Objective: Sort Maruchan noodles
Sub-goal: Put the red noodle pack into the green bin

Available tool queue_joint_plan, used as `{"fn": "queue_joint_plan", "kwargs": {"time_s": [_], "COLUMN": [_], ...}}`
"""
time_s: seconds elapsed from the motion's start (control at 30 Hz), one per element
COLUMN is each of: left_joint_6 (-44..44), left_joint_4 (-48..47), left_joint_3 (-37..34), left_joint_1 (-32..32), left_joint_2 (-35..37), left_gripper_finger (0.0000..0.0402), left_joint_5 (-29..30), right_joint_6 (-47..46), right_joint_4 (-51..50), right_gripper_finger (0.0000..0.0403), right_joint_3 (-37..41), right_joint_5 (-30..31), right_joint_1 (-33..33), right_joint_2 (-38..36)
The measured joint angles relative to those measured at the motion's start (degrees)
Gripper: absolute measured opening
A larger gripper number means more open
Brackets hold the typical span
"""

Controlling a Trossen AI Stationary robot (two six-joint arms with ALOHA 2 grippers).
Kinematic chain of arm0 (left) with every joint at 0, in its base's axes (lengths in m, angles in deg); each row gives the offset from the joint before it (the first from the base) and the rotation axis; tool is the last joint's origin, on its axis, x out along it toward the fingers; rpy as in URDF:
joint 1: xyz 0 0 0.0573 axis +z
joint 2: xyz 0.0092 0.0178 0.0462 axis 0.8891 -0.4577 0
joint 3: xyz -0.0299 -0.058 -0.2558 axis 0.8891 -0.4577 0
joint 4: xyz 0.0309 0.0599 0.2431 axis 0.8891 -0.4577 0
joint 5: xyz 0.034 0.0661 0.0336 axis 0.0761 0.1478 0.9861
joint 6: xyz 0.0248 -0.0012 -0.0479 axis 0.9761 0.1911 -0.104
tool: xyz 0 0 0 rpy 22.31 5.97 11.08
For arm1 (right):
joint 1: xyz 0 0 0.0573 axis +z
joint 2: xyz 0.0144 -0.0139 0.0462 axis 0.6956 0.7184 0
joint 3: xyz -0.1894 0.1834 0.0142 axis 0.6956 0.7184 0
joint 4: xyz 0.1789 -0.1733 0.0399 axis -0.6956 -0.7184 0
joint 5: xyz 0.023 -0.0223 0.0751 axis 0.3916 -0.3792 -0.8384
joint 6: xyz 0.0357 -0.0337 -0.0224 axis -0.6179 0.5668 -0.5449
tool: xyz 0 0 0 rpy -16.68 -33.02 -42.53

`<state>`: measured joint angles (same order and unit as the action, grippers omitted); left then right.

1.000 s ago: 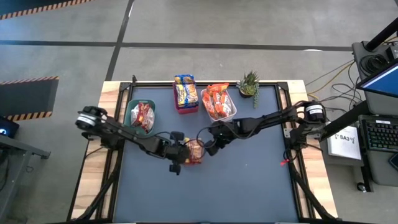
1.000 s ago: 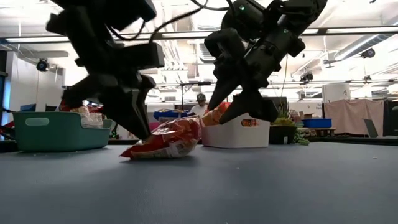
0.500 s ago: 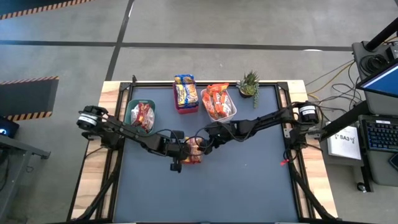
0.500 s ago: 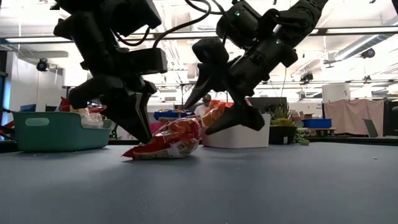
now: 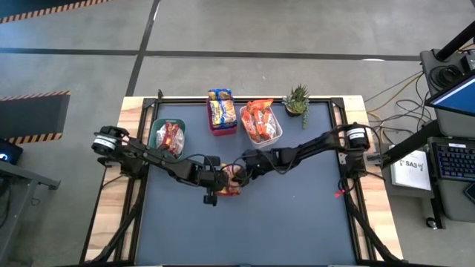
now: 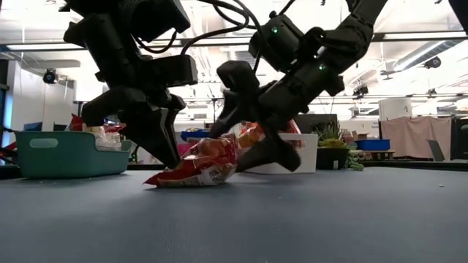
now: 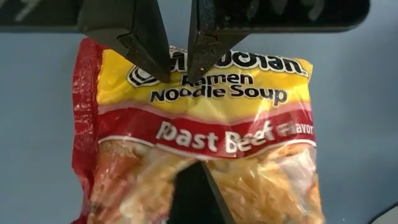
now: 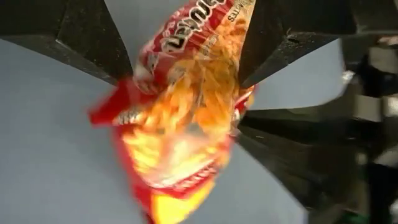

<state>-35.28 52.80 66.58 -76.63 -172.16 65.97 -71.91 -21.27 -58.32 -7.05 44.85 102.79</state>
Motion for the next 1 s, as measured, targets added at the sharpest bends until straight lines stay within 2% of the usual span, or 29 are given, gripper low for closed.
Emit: {"fn": "queue_joint_plan", "kwargs": {"time_s": [0.07,0.23,0.7,0.83,1.0], "left_joint_6": [0.0,0.1,0.3,0.3,0.3], "left_joint_4": [0.0,0.1,0.4,0.4,-0.3], "left_joint_3": [0.0,0.0,0.0,0.0,0.0], "left_joint_1": [0.0,0.0,-0.1,-0.1,0.0], "left_joint_2": [0.0,0.0,0.0,0.0,0.3], "left_gripper_finger": [0.0038,0.0038,0.0038,0.0038,0.0038], "left_joint_5": [-0.1,-0.1,-0.2,-0.2,-0.1], "right_joint_6": [0.0,1.9,3.4,3.5,3.7], "right_joint_4": [3.2,4.0,5.4,5.4,5.4], "right_gripper_finger": [0.0276,0.0248,0.0125,0.011,0.0109], "right_joint_3": [0.0,0.0,-0.1,-0.1,-0.1], "right_joint_5": [-0.7,0.4,1.2,1.0,1.0], "right_joint_1": [0.1,0.1,0.2,0.2,0.2], "right_joint_2": [1.0,1.0,1.1,1.1,1.1]}}
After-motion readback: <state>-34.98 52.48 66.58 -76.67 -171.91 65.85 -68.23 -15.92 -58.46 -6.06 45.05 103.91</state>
